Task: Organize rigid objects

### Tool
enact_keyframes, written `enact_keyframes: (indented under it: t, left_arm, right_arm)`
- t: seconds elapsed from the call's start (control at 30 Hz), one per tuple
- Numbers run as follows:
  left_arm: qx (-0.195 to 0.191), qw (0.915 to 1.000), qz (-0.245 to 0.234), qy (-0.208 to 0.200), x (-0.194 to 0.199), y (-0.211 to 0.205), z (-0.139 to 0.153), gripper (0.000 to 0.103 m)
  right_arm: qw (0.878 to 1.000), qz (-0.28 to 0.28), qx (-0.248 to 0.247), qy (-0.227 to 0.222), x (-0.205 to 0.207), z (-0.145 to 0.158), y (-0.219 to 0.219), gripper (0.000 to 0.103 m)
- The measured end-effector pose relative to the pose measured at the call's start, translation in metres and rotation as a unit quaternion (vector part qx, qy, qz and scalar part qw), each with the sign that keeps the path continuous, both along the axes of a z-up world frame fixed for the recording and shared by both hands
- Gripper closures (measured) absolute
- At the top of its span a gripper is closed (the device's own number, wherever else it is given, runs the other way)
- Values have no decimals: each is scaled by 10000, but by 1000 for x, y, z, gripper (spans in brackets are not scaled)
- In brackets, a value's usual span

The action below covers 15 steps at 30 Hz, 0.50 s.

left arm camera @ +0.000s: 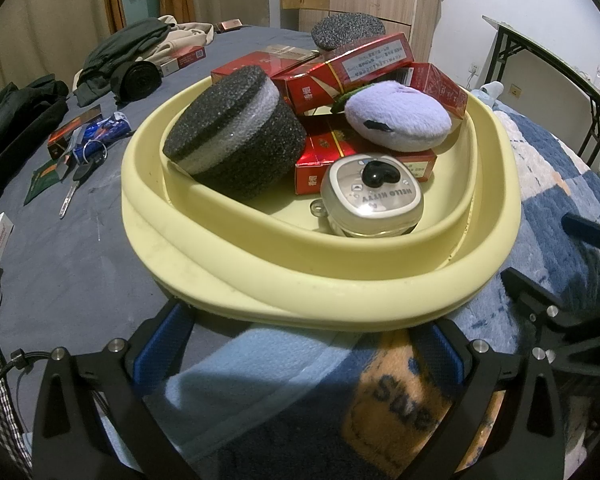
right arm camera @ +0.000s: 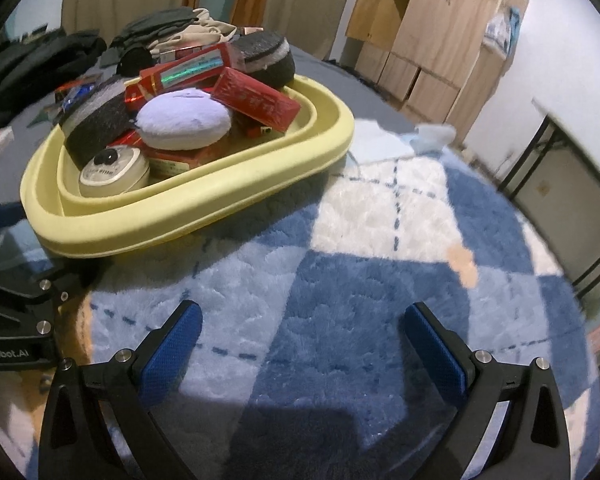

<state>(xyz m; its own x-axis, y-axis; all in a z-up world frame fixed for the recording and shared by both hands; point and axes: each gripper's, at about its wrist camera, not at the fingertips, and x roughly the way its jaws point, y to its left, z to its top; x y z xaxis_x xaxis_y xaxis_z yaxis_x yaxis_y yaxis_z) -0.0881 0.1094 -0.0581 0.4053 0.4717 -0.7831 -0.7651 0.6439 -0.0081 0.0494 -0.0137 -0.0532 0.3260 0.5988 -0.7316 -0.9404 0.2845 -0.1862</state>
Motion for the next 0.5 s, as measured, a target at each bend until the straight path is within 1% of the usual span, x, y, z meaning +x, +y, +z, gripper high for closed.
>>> enact_keyframes:
  t: [0.07, 0.1, 0.23, 0.37, 0.5]
  left_arm:
    - [-1, 10000, 0, -1, 0, 0, 0, 0]
    - [0, 10000, 0, 0, 0, 0, 0, 0]
    - [1, 10000, 0, 0, 0, 0, 0, 0]
    - [1, 10000, 0, 1, 0, 0, 0, 0]
    - [1, 10000, 0, 0, 0, 0, 0, 0]
  right_arm:
    - [9995, 14, 25, 311, 10, 0, 0, 0]
    - [9994, 19, 44, 356, 11, 0, -1, 0]
    - [10000, 4, 8, 57, 4, 1, 0, 0]
    - [9998, 10, 19, 187, 4, 2, 0, 0]
    - [9999, 8, 17, 130, 7, 1, 0, 0]
